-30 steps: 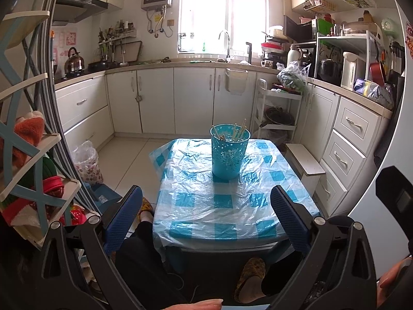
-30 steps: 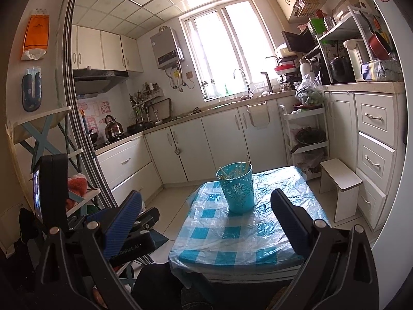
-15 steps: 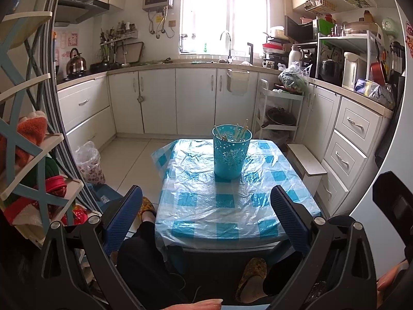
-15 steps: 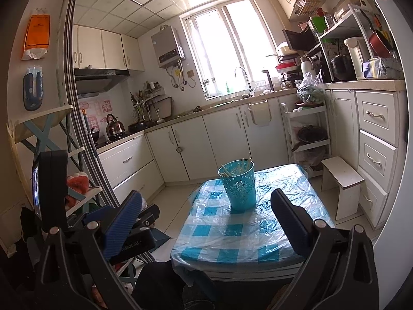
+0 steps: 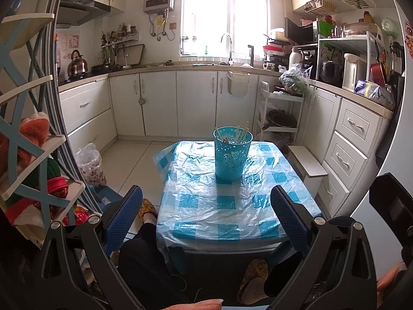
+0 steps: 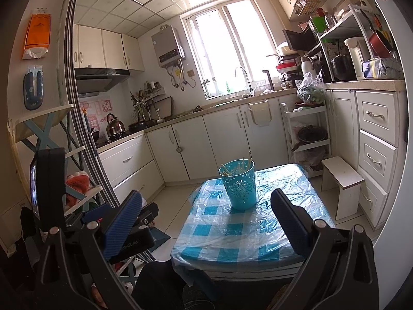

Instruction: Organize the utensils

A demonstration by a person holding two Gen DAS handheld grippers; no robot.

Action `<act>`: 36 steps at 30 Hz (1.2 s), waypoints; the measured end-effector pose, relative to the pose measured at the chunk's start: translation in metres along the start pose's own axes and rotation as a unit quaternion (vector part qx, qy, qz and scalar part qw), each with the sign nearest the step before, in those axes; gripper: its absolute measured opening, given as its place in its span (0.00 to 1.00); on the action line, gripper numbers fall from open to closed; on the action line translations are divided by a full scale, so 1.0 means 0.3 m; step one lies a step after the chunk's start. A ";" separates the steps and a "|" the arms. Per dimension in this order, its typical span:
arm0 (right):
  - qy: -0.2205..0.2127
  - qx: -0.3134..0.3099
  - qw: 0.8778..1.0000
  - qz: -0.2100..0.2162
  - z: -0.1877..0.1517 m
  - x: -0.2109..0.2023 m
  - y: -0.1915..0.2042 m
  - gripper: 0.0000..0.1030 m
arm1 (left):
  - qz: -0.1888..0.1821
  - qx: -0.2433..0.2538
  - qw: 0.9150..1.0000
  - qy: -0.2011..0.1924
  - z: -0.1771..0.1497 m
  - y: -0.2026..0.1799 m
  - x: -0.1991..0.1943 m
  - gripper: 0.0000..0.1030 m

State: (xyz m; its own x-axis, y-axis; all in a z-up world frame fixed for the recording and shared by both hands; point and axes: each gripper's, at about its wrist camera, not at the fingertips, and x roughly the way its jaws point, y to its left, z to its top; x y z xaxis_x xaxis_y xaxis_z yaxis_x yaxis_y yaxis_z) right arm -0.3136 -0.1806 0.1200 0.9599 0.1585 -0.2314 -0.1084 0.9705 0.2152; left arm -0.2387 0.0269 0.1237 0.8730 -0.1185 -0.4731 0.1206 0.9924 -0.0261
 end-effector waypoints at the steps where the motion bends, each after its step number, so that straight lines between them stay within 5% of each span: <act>1: 0.001 0.000 1.000 0.000 0.001 0.001 0.000 0.93 | 0.000 -0.001 1.000 0.000 0.000 0.004 0.001 0.93; 36: 0.002 0.000 1.000 0.000 0.000 -0.001 0.002 0.93 | 0.012 -0.006 1.000 -0.006 -0.021 0.011 -0.018 0.93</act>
State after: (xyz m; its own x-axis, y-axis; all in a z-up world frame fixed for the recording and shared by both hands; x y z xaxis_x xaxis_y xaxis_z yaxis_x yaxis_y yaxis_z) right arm -0.3141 -0.1799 0.1203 0.9585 0.1598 -0.2361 -0.1089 0.9706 0.2148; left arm -0.2460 0.0309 0.1205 0.8813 -0.0953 -0.4628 0.0946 0.9952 -0.0249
